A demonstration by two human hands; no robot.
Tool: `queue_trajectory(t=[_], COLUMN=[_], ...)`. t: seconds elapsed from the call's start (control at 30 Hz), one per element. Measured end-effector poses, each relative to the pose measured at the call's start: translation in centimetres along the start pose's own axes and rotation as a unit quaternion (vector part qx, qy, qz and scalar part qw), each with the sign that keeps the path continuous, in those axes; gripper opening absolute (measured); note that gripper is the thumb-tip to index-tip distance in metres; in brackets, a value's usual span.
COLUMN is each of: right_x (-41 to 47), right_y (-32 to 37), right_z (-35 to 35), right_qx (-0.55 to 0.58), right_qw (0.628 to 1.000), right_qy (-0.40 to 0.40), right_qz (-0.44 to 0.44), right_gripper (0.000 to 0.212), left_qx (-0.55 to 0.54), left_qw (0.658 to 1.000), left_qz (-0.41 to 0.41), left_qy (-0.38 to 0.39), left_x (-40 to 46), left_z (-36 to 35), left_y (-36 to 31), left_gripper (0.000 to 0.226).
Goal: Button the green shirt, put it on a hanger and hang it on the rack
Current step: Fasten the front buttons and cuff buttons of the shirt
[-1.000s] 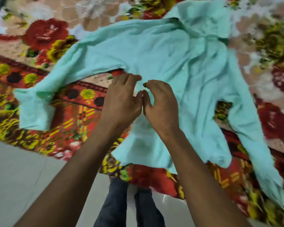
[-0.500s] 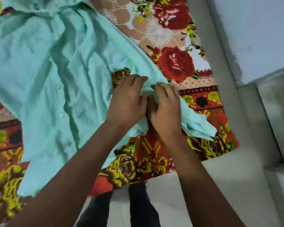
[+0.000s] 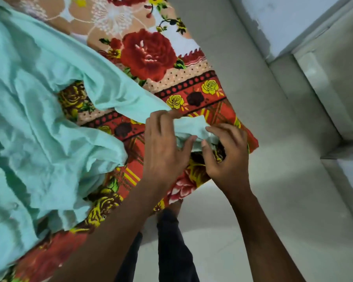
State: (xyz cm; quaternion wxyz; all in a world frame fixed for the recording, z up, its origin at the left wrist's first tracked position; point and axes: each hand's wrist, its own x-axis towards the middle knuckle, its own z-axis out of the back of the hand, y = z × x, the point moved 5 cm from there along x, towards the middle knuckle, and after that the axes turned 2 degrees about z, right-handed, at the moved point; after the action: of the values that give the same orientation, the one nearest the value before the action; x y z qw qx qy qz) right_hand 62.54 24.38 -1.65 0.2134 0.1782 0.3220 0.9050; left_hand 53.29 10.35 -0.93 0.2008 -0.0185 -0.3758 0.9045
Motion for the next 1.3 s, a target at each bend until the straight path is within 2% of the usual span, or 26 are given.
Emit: queue_trajectory(t=[0.1, 0.17, 0.23, 0.33, 0.43, 0.63, 0.77, 0.83, 0.87, 0.93, 0.97, 1.17, 1.3], right_x=[-0.5, -0.4, -0.1, 0.1, 0.1, 0.6, 1.1, 1.2, 1.1, 1.0, 0.8, -0.6, -0.8], right_y=[-1.1, -1.6, -1.8, -1.6, -1.1, -0.1, 0.9, 1.1, 1.2, 1.5, 1.7, 2.3, 1.9], right_z=[-0.3, -0.4, -0.6, -0.6, -0.2, 0.8, 0.7, 0.4, 0.3, 0.2, 0.0, -1.1, -1.4], right_qx=[0.01, 0.026, 0.039, 0.039, 0.056, 0.136, 0.148, 0.145, 0.137, 0.107, 0.088, 0.0, 0.006], right_qw=[0.999, 0.998, 0.997, 0.997, 0.998, 0.99, 0.988, 0.989, 0.99, 0.994, 0.996, 0.99, 0.991], right_qy=[0.017, 0.031, 0.048, 0.057, 0.038, -0.001, -0.023, -0.024, -0.025, -0.022, -0.013, 0.067, 0.072], right_qz=[-0.026, -0.046, -0.054, -0.038, -0.017, -0.041, -0.03, -0.028, -0.021, 0.008, 0.028, 0.125, 0.115], right_gripper=[0.039, 0.044, 0.046, 0.039, 0.03, 0.026, 0.023, 0.024, 0.024, 0.024, 0.024, 0.029, 0.029], left_qx=[-0.036, -0.084, -0.106, -0.106, -0.183, -0.315, -0.357, -0.346, -0.334, -0.33, -0.339, -0.442, -0.476], left_qw=[0.992, 0.979, 0.965, 0.959, 0.943, 0.903, 0.866, 0.857, 0.857, 0.848, 0.841, 0.787, 0.79], left_qz=[0.093, 0.177, 0.238, 0.258, 0.27, 0.284, 0.339, 0.379, 0.392, 0.405, 0.409, 0.424, 0.376], left_qy=[-0.071, -0.057, -0.008, 0.041, 0.064, -0.064, -0.089, -0.045, 0.001, 0.086, 0.101, 0.071, 0.092], left_x=[-2.0, -3.1, -3.8, -3.8, -3.2, -1.7, -1.3, -1.8, -2.2, -3.2, -3.7, -4.2, -4.2], left_z=[0.4, 0.1, -0.5, -1.3, -1.7, 0.6, 1.2, 1.0, 0.5, -0.3, -0.4, -0.1, 0.1], left_y=[0.1, 0.1, -0.2, -0.1, 0.0, 1.0, 1.8, 1.9, 2.1, 2.2, 2.1, 1.8, 1.5], left_gripper=[0.052, 0.052, 0.051, 0.05, 0.055, 0.056, 0.059, 0.056, 0.052, 0.03, 0.019, 0.02, 0.032])
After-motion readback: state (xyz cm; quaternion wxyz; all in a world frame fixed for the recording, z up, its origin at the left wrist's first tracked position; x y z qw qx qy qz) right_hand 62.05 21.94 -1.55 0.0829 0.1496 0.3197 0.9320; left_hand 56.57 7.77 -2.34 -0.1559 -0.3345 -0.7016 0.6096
